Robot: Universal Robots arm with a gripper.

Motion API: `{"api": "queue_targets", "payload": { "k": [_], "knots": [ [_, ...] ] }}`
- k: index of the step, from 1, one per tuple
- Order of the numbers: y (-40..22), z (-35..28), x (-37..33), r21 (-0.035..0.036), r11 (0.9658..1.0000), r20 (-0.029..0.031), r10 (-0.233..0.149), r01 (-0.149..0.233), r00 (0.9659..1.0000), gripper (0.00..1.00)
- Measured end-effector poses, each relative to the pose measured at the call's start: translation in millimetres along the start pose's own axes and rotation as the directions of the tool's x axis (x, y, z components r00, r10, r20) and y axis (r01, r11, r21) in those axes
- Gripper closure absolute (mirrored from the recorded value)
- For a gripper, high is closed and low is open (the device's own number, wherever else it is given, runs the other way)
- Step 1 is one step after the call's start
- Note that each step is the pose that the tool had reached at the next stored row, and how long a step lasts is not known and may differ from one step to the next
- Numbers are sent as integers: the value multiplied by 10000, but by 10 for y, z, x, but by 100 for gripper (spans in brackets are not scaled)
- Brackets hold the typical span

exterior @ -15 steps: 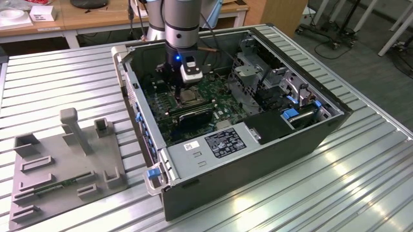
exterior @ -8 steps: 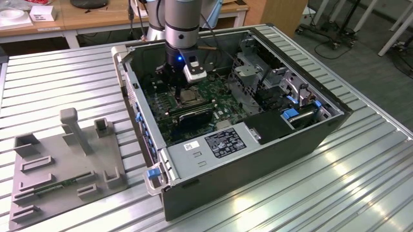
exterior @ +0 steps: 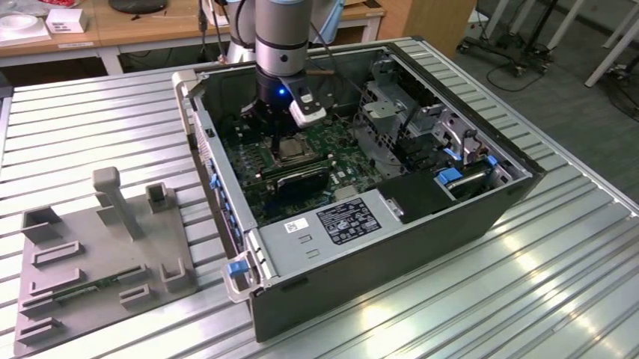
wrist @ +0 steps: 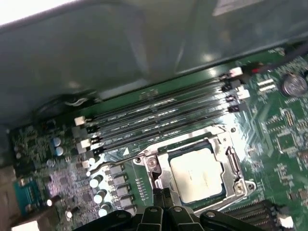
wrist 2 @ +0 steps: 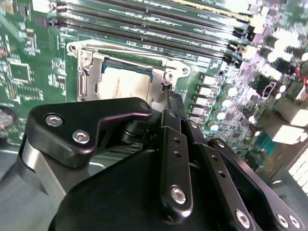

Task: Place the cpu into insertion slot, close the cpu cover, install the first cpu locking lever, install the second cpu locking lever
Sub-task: 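Close the cpu cover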

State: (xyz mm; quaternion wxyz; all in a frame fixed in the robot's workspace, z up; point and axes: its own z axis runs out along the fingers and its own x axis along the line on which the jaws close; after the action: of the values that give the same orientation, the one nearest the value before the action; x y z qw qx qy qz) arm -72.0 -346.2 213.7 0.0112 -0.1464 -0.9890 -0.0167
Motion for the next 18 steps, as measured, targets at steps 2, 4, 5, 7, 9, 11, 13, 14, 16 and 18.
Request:
{"api": "queue_targets", "payload": {
  "k": [2,4,5,7,9,11,13,14,16,18],
  "knots": [
    [0,5,0,7,9993,0,-363,363,9993,89],
    [-1,10,0,1,9981,50,-623,623,9980,89],
    [-1,13,-1,-8,9973,87,-739,739,9972,89],
    [0,20,-1,-28,9953,159,-971,971,9952,89],
    [-1,24,-1,-43,9927,231,-1202,1203,9925,89],
    [-1,25,-1,-45,9917,256,-1283,1284,9914,89],
    [-1,25,-1,-46,9908,262,-1354,1356,9904,89],
    [-1,25,-1,-46,9908,262,-1354,1356,9904,89],
    [-1,25,-1,-45,9906,262,-1362,1364,9903,89],
    [-1,26,0,-47,9884,260,-1514,1516,9881,89]
  ]
}}
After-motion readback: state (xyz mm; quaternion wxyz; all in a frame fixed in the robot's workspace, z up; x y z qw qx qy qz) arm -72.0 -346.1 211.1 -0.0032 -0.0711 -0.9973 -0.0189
